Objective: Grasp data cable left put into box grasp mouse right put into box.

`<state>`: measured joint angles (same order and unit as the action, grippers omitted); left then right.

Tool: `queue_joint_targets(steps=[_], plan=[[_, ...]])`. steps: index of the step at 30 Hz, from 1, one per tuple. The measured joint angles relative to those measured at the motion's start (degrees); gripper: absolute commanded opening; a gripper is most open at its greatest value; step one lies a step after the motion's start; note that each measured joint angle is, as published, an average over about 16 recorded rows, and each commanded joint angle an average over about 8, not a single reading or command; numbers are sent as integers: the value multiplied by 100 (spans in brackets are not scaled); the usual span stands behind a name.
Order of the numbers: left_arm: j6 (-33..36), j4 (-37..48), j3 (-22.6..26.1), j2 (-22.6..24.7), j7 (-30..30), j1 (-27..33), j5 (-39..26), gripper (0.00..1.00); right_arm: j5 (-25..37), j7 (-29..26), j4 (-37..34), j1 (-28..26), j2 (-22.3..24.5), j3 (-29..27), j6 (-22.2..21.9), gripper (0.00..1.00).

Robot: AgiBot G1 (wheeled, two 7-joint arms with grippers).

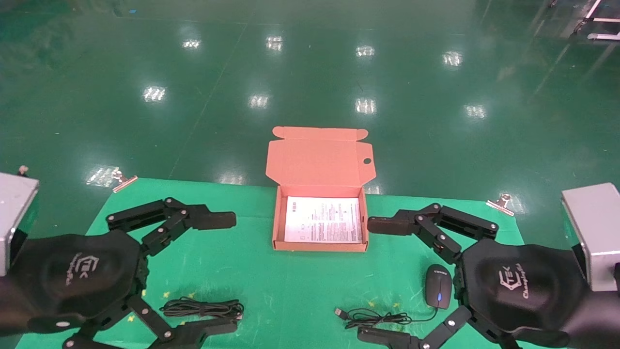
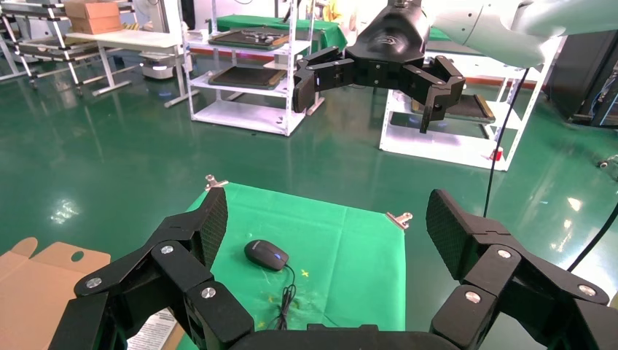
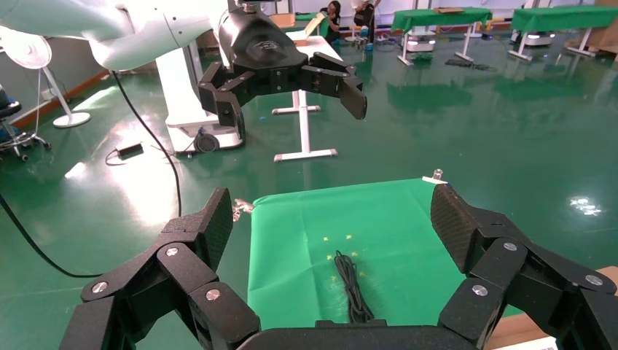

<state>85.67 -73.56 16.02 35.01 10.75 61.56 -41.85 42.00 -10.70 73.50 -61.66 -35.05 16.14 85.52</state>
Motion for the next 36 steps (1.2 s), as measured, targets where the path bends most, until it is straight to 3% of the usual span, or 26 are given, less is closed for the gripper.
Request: queue_joint_targets(steps=[22,28,36], plan=[[48,19,156,-9,102,161,-301,100,237,176,69,-70,22,36,9,100],[180,79,484,53,303,550,-924,100,803,640,195,-300,-28,156,49,100],[388,277,1284,378,471,1353,-2106,100,2188,1841,365,-891,-259,585,158,100]])
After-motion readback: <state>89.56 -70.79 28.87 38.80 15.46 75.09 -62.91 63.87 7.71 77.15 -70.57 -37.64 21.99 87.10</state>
